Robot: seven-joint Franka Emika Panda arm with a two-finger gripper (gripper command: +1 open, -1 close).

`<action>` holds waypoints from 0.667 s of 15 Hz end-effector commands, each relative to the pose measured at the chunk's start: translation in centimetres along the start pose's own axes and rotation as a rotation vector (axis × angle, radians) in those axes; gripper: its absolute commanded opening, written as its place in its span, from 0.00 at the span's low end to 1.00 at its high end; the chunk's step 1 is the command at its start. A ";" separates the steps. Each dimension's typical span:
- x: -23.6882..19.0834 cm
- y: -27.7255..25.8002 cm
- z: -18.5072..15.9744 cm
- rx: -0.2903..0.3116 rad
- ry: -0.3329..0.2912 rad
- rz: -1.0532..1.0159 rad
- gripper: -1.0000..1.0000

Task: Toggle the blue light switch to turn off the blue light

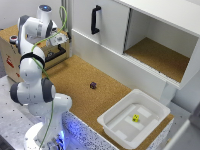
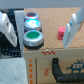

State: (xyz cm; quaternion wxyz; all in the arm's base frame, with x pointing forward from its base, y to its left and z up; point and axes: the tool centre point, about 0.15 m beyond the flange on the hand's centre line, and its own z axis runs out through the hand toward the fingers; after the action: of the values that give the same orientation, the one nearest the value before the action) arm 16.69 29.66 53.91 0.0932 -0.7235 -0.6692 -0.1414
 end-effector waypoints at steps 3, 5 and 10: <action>8.3 1.5 -0.3 0.082 -0.192 -0.065 1.00; 10.5 1.4 0.3 0.124 -0.235 -0.077 1.00; 13.6 -0.8 0.0 0.110 -0.321 -0.081 1.00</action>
State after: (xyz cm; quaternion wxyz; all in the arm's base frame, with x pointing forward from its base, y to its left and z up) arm 16.97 37.51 55.35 0.0913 -0.6931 -0.7075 -0.1035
